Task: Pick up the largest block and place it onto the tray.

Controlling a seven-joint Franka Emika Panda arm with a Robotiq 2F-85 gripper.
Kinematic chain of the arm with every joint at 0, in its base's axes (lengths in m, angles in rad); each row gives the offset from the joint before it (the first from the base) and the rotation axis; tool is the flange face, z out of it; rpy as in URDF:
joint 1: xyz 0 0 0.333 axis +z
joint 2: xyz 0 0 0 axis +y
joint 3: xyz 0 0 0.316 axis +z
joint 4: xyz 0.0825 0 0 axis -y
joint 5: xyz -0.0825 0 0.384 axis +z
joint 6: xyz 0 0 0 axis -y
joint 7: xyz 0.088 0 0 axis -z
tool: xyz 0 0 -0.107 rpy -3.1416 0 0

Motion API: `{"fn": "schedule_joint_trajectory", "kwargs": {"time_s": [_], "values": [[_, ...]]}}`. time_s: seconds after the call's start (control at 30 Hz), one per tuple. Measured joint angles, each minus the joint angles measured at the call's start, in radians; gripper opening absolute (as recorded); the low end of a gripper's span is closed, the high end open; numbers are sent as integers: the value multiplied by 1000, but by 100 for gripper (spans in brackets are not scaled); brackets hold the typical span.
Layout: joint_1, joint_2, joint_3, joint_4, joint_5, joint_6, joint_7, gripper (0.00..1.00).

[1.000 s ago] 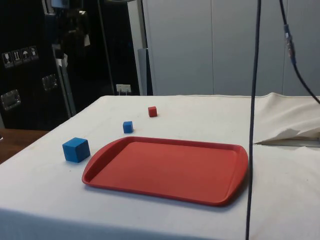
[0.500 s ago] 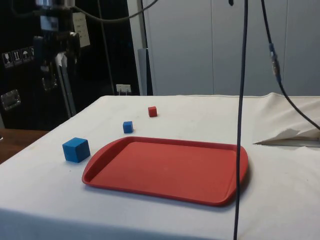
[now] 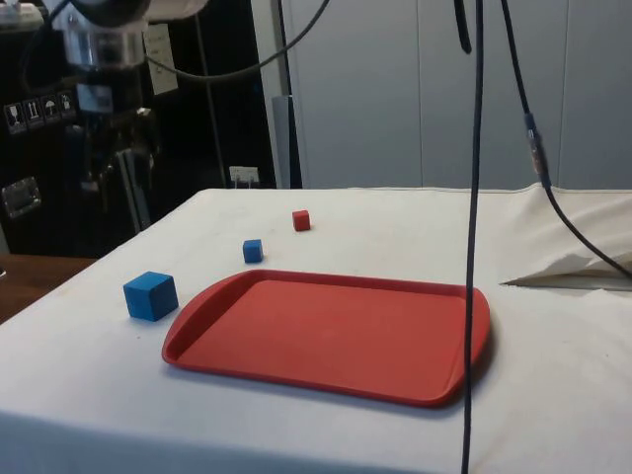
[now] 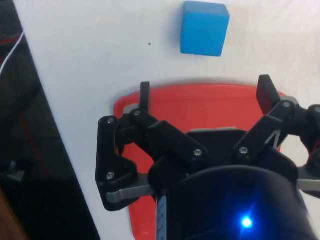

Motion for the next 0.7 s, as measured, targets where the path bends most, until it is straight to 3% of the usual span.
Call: {"fn": "schedule_joint_trajectory", "kwargs": {"time_s": [0.7], "values": [[0,95,1,-2,13,53,0,100]]}}
